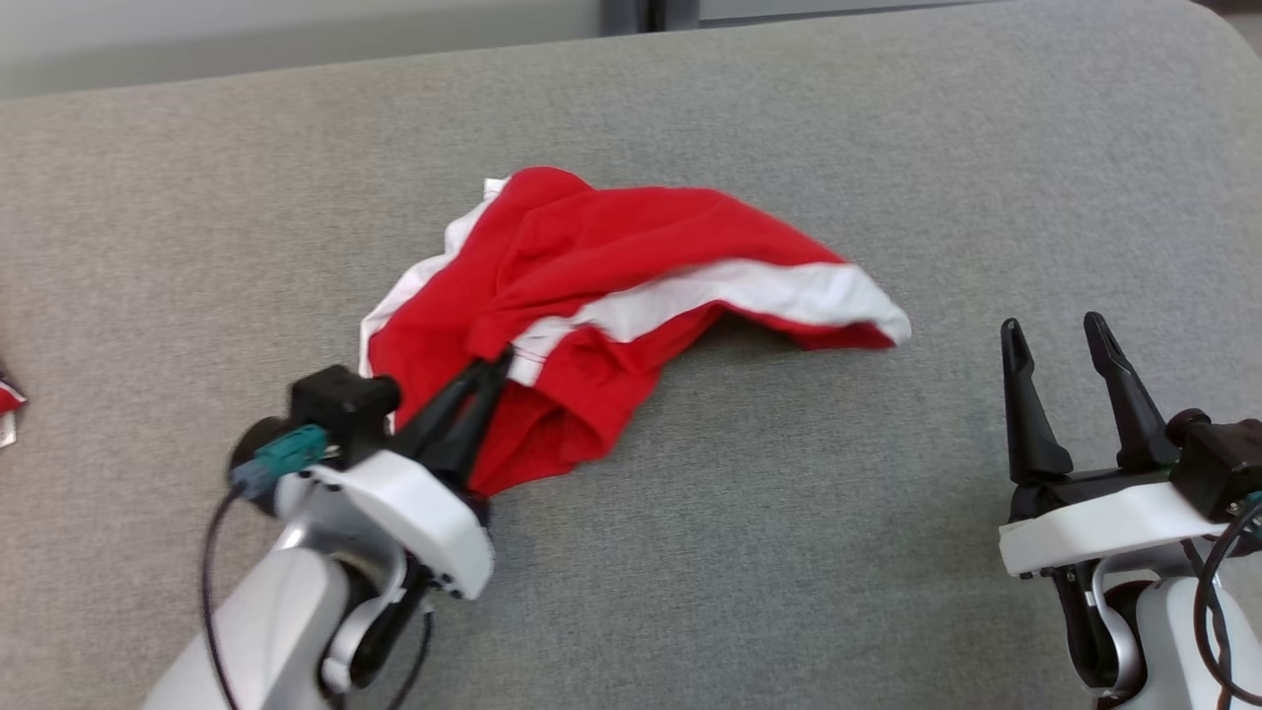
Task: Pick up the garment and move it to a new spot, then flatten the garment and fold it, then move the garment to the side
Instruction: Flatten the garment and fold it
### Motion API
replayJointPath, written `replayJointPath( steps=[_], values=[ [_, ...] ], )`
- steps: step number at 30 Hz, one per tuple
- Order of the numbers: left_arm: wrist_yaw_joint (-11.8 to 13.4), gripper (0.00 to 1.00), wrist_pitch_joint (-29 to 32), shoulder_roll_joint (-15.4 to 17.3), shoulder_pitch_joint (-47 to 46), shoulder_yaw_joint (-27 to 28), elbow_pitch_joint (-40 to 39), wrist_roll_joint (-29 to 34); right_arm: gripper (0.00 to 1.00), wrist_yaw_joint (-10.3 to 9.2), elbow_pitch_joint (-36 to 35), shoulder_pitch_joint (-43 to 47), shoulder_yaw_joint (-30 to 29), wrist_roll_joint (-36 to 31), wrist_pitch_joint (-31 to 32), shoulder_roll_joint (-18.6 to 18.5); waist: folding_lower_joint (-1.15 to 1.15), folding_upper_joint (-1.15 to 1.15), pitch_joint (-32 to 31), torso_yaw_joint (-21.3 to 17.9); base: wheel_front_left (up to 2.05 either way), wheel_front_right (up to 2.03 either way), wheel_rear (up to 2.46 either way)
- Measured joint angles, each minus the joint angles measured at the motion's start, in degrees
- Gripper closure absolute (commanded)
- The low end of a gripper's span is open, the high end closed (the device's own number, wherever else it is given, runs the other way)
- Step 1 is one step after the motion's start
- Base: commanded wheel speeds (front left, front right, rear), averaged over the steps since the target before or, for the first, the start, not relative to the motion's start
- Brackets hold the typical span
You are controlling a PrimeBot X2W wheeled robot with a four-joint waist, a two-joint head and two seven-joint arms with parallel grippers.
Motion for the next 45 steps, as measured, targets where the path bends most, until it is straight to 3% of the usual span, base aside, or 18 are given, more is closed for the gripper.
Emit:
replayJointPath(
  steps=[11,19,24,31,32,33,45],
  values=[
    [3.3,1.00,3.9,8.6,8.8,4.7,-7.4,-2.8,0.00,0.00,-1.2,0.6,-1.7,-0.8,0.8,0.0,0.00,0.00,-1.2,4.2,0.00,0.00,0.00],
    [1.7,1.00,8.7,9.0,13.7,3.0,-7.0,-7.8,0.00,0.00,-1.7,1.4,-2.7,-1.0,1.5,0.0,0.00,0.00,-1.9,5.5,0.00,0.00,0.00],
    [1.1,1.00,11.7,11.5,15.0,2.9,-7.3,-9.0,0.00,0.00,-2.3,1.5,-2.8,-1.1,2.1,0.0,0.00,0.00,-2.4,6.1,0.00,0.00,0.00],
    [1.3,1.00,11.2,12.2,15.4,3.5,-5.9,-9.6,0.00,0.00,-2.5,2.0,-3.0,-1.1,2.4,0.0,0.00,0.00,-2.7,6.4,0.00,0.00,0.00],
    [1.5,0.31,10.8,12.0,15.4,3.8,-5.5,-9.6,0.00,0.00,-2.6,2.3,-2.9,-1.0,2.5,0.0,0.00,0.00,-2.8,6.4,0.00,0.00,0.00],
    [1.7,0.00,10.1,11.8,15.4,4.0,-5.2,-9.4,0.00,0.00,-2.6,2.4,-2.9,-0.9,2.6,0.0,0.00,0.00,-2.9,6.3,0.00,0.00,0.00],
    [6.7,0.00,-1.8,8.4,14.5,10.6,-4.6,-8.4,0.00,0.00,-3.4,3.3,-3.4,-1.1,3.1,0.0,0.00,0.00,-4.8,6.1,0.00,0.00,0.00]
  ],
)
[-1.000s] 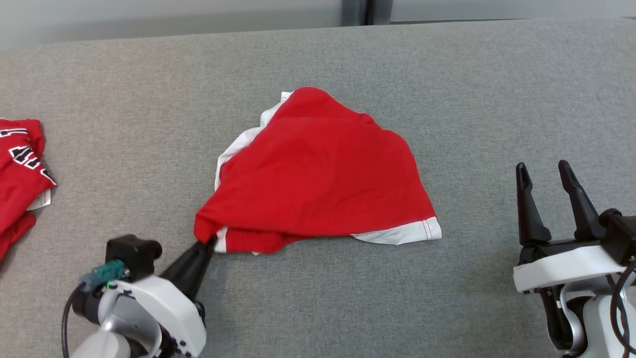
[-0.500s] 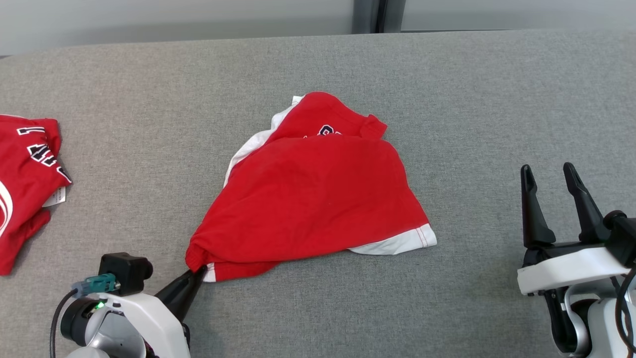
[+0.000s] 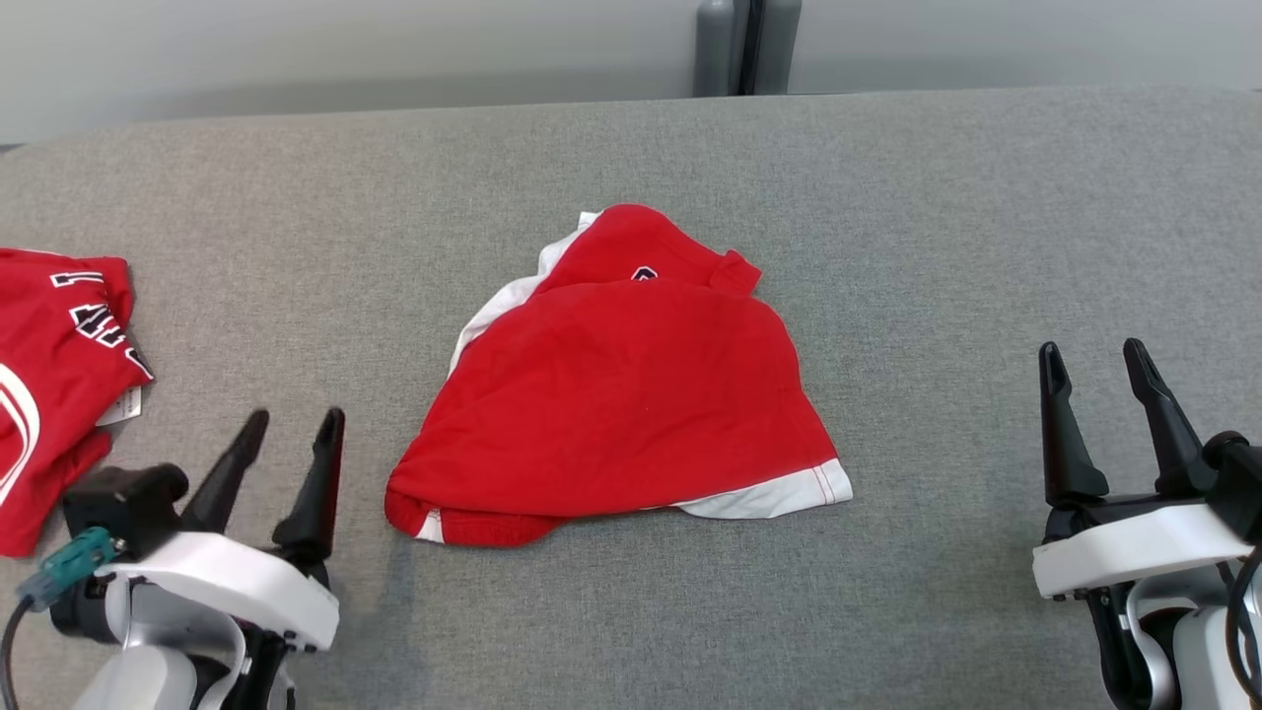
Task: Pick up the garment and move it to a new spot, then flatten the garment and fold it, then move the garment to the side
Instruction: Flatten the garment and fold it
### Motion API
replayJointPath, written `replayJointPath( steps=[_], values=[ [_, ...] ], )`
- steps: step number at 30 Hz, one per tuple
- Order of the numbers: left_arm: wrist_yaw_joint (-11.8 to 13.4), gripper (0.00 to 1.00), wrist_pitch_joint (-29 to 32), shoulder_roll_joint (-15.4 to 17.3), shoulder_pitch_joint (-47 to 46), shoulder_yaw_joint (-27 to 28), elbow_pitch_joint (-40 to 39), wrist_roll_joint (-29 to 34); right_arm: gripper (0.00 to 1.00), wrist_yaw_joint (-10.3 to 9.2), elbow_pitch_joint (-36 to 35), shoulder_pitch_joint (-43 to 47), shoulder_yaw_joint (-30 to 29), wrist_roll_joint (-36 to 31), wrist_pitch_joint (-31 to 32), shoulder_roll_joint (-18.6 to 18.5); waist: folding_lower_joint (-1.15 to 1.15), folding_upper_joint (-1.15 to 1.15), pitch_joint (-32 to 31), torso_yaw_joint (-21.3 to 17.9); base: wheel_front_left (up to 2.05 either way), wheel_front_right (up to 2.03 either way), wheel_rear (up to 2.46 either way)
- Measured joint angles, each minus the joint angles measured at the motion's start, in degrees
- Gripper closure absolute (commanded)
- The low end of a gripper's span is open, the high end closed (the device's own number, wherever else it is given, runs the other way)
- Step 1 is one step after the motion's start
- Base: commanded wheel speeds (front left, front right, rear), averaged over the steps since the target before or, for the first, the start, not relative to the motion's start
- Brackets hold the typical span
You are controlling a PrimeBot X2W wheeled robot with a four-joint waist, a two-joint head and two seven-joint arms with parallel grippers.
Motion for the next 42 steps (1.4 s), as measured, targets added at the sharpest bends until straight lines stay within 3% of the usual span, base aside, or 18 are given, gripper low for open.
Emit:
replayJointPath(
  steps=[7,14,19,38,42],
  values=[
    [1.2,0.00,-11.0,-3.2,-2.8,3.2,0.0,2.1,0.00,0.00,-0.5,0.6,-0.3,-0.6,0.6,0.0,0.00,0.00,-2.2,-0.1,0.00,0.00,0.00],
    [2.0,0.00,-14.2,-3.7,-4.0,3.8,-0.9,7.0,0.00,0.00,-1.1,1.7,-0.4,-1.1,1.1,0.0,0.00,0.00,-3.8,-0.5,0.00,0.00,0.00],
    [3.1,0.00,-14.6,-3.4,-2.6,3.7,-1.6,9.7,0.00,0.00,-1.8,2.1,-0.2,-1.2,1.6,0.0,0.00,0.00,-4.1,-0.7,0.00,0.00,0.00],
    [4.0,0.00,-14.2,-2.9,-0.7,3.1,-2.7,10.1,0.00,0.00,-1.8,2.6,-0.2,-1.1,1.7,0.0,0.00,0.00,-3.6,0.0,0.00,0.00,0.00],
    [3.1,0.00,-10.6,-2.0,-1.9,0.3,-3.3,11.1,0.00,0.00,-2.0,2.4,-0.1,-1.1,1.8,0.0,0.00,0.00,-2.7,0.1,0.00,0.00,0.00]
  ],
)
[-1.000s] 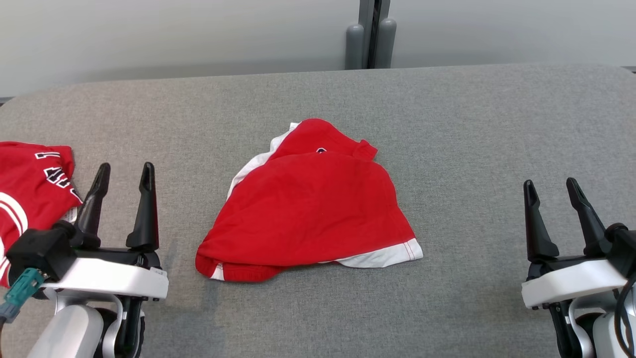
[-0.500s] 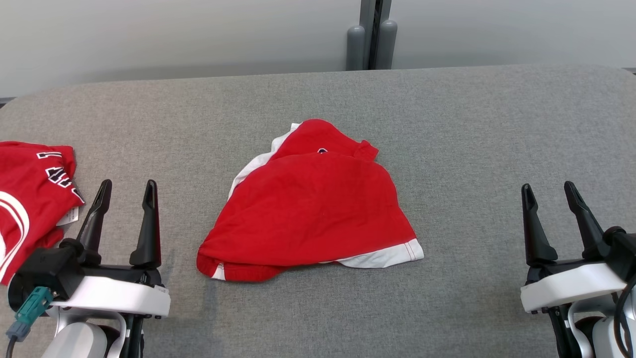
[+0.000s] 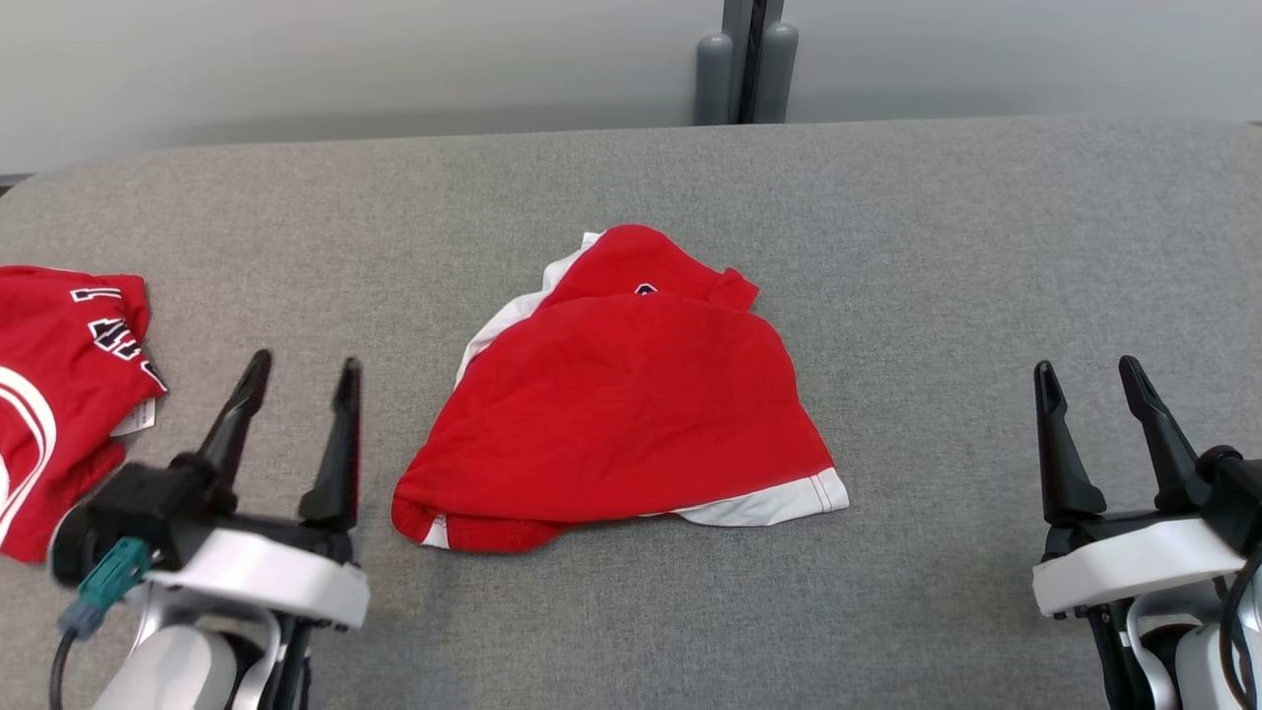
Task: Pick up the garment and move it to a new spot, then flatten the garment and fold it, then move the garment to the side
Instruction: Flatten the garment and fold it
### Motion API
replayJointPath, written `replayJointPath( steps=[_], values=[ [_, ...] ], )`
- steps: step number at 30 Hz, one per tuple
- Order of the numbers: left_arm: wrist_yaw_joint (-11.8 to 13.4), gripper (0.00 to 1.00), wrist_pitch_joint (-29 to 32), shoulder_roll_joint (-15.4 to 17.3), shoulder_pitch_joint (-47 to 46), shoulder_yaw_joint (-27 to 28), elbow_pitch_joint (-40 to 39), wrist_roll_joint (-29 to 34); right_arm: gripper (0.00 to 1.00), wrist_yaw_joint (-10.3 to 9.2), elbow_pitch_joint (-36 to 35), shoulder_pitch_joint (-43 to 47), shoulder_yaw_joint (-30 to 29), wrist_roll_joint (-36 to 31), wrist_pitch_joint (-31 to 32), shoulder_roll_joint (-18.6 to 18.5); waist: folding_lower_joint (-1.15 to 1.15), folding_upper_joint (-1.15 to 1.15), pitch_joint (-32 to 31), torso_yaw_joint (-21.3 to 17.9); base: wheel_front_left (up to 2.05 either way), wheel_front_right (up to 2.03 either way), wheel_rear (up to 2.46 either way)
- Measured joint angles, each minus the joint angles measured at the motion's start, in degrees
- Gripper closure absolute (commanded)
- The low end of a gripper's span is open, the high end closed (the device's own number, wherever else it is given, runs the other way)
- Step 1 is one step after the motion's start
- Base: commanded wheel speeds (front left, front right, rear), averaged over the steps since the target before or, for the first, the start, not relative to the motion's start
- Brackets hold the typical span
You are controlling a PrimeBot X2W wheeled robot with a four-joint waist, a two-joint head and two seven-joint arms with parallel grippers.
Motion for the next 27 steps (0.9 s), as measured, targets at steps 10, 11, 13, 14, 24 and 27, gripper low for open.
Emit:
replayJointPath(
  steps=[10,11,13,14,24,27],
  values=[
    [-7.2,0.00,14.7,-0.2,-6.9,-10.3,-0.7,-1.0,0.00,0.00,0.4,-1.4,1.5,0.5,-0.3,0.0,0.00,0.00,3.2,-1.1,0.00,0.00,0.00],
    [-7.8,0.00,16.0,-0.3,-7.2,-11.4,-0.3,-1.0,0.00,0.00,0.5,-1.7,1.8,0.6,-0.4,0.0,0.00,0.00,3.6,-1.4,0.00,0.00,0.00],
    [-9.1,0.00,18.2,-0.8,-7.3,-12.8,0.5,-1.9,0.00,0.00,0.7,-2.2,2.2,0.6,-0.8,0.0,0.00,0.00,4.2,-1.9,0.00,0.00,0.00],
    [-9.6,0.00,19.4,-0.8,-7.4,-13.4,1.1,-2.1,0.00,0.00,1.0,-2.2,2.2,0.7,-0.8,0.0,0.00,0.00,4.5,-2.1,0.00,0.00,0.00],
    [-10.9,0.58,24.8,0.0,-9.1,-15.9,4.7,-2.7,0.00,0.00,3.3,-3.4,2.2,1.4,-2.3,0.0,0.00,0.00,5.6,-4.0,0.00,0.00,0.00],
    [-11.1,1.00,25.5,0.5,-9.6,-16.0,4.9,-2.8,0.00,0.00,3.7,-3.6,2.2,1.6,-2.8,0.0,0.00,0.00,5.6,-4.2,0.00,0.00,0.00]
  ],
)
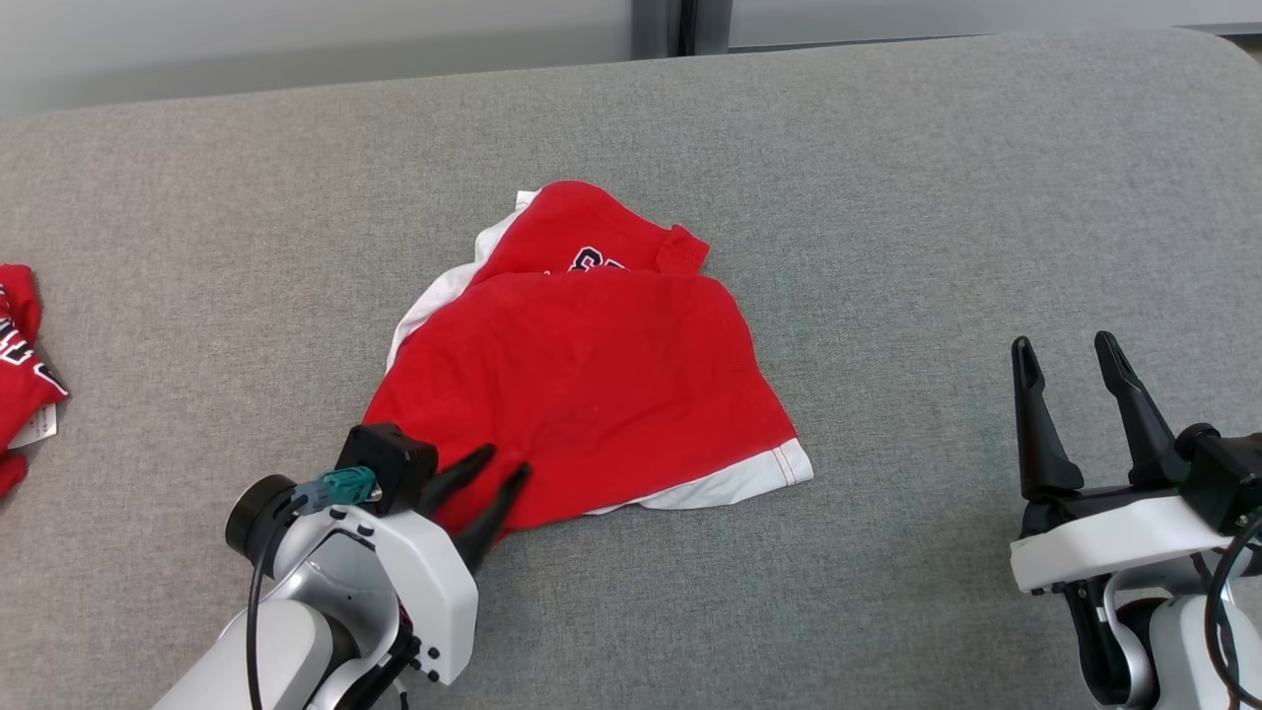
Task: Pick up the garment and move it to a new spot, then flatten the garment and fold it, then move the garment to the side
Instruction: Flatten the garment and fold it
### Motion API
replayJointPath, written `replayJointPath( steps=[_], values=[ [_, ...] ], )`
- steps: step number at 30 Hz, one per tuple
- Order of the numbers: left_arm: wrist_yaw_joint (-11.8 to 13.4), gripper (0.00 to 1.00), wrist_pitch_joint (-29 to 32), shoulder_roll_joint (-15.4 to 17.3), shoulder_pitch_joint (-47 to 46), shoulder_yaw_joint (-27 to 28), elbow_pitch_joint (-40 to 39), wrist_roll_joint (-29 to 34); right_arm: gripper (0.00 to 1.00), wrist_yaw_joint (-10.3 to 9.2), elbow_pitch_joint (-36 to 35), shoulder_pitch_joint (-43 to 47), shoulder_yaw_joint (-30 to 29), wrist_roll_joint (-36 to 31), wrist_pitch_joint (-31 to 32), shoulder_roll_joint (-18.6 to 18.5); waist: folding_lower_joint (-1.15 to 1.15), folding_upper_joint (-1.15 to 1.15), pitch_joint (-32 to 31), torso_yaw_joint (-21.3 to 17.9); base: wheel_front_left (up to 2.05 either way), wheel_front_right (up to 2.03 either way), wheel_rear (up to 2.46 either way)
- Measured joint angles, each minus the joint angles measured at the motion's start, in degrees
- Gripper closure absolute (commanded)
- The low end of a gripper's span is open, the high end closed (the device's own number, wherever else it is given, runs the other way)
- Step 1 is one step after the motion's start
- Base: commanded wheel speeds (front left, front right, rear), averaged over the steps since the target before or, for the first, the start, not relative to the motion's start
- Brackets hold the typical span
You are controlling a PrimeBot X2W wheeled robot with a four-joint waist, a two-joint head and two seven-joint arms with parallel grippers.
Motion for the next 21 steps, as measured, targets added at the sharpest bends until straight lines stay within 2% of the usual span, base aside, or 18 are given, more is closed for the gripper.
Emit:
replayJointPath(
  steps=[6,21],
  values=[
    [-0.2,1.00,-1.0,0.2,-0.7,0.5,-1.0,-0.2,0.00,0.00,0.5,-0.2,-0.3,0.4,-0.5,0.0,0.00,0.00,-0.1,-0.1,0.00,0.00,0.00],
    [1.3,1.00,-4.2,1.5,-7.1,5.5,-3.8,-0.1,0.00,0.00,0.2,-1.0,-0.2,1.2,-0.6,0.0,0.00,0.00,1.2,-0.9,0.00,0.00,0.00]
  ],
)
